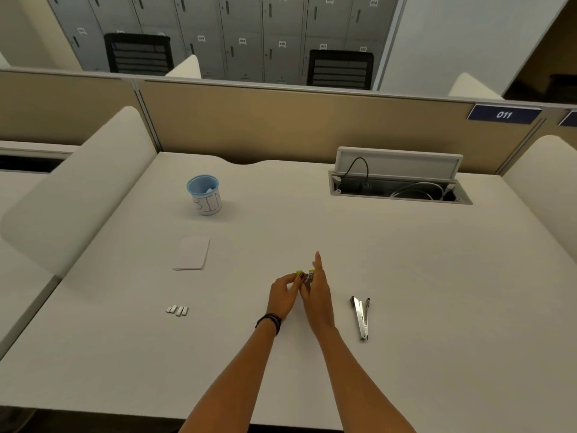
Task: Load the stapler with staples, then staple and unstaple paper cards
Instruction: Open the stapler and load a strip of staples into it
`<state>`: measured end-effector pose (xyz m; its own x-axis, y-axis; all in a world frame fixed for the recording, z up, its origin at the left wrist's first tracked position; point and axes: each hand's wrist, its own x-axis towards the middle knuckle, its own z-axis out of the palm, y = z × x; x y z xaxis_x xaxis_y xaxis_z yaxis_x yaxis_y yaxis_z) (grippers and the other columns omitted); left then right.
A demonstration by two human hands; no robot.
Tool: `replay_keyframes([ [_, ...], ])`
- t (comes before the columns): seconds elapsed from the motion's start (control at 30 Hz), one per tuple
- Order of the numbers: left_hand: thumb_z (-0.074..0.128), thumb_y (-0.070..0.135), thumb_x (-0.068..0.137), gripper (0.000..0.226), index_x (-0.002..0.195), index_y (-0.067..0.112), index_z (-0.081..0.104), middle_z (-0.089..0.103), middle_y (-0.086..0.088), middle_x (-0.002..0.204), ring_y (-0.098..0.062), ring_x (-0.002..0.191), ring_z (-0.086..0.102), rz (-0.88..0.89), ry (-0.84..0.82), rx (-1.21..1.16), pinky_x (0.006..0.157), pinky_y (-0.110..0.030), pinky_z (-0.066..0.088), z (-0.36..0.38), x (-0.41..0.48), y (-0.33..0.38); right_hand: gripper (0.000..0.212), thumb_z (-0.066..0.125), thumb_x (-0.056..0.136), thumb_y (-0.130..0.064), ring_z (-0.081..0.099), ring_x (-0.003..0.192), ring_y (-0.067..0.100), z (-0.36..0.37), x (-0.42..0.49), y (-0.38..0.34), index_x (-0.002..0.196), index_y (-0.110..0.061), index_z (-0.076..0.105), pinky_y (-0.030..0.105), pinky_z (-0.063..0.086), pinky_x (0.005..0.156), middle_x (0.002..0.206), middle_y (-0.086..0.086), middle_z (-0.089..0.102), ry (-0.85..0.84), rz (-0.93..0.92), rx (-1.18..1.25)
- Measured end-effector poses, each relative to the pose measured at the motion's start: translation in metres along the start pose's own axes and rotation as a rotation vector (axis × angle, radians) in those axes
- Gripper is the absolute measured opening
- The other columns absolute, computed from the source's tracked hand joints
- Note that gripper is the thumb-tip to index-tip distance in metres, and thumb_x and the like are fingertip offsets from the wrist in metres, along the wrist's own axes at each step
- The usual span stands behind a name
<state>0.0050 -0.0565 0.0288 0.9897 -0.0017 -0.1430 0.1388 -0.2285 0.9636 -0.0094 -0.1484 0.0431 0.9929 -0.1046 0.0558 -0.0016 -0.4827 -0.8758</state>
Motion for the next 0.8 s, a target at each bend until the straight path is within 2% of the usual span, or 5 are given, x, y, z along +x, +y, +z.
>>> replay_keyframes([
  [0.13, 0.042, 0.017, 0.099, 0.027, 0.094, 0.008, 0.067, 0.067, 0.000, 0.084, -0.009, 0.077, 0.061, -0.003, 0.038, -0.082, 0.071, -0.018, 0.046, 0.001, 0.008, 0.006, 0.069, 0.049, 0.095, -0.014, 0.047, 0.116, 0.010, -0.001, 0.007, -0.006, 0.149, -0.019, 0.007, 0.001, 0.036, 0.089, 0.143, 0.007, 0.039, 0.002, -0.020, 0.008],
  [0.23, 0.040, 0.017, 0.099, 0.027, 0.095, 0.005, 0.065, 0.066, -0.005, 0.085, -0.013, 0.076, 0.060, -0.018, 0.103, -0.122, 0.072, -0.024, 0.049, 0.003, 0.015, 0.010, 0.064, 0.052, 0.094, -0.016, 0.047, 0.123, 0.015, 0.002, 0.012, -0.005, 0.148, -0.014, 0.018, 0.029, 0.043, 0.104, 0.143, 0.008, 0.040, -0.011, -0.026, 0.050],
  [0.5, 0.042, 0.025, 0.099, 0.029, 0.108, 0.007, 0.063, 0.068, -0.008, 0.101, -0.019, 0.092, 0.067, -0.062, 0.061, -0.278, 0.072, -0.018, 0.056, -0.011, 0.021, 0.014, 0.026, 0.059, 0.090, -0.015, 0.062, 0.089, 0.019, 0.000, 0.032, -0.010, 0.113, -0.002, 0.061, 0.009, 0.049, 0.068, 0.112, 0.014, 0.061, 0.035, 0.063, 0.142],
  [0.67, 0.041, 0.031, 0.099, 0.032, 0.091, 0.010, 0.064, 0.063, -0.003, 0.082, -0.012, 0.075, 0.059, -0.102, 0.009, -0.238, 0.070, -0.022, 0.048, -0.022, 0.020, 0.015, 0.036, 0.055, 0.092, -0.028, 0.057, 0.070, 0.023, 0.002, 0.046, -0.012, 0.083, 0.007, 0.063, 0.039, 0.053, 0.069, 0.080, 0.020, 0.059, -0.089, 0.163, 0.136],
  [0.8, 0.041, 0.026, 0.099, 0.035, 0.077, 0.010, 0.062, 0.053, 0.001, 0.063, -0.010, 0.058, 0.047, -0.165, 0.051, -0.281, 0.054, -0.016, 0.043, -0.020, 0.013, 0.019, 0.032, 0.052, 0.093, -0.028, 0.052, 0.060, 0.021, 0.008, 0.046, -0.017, 0.074, -0.002, 0.054, 0.036, 0.052, 0.061, 0.069, 0.013, 0.054, -0.175, 0.204, 0.110],
])
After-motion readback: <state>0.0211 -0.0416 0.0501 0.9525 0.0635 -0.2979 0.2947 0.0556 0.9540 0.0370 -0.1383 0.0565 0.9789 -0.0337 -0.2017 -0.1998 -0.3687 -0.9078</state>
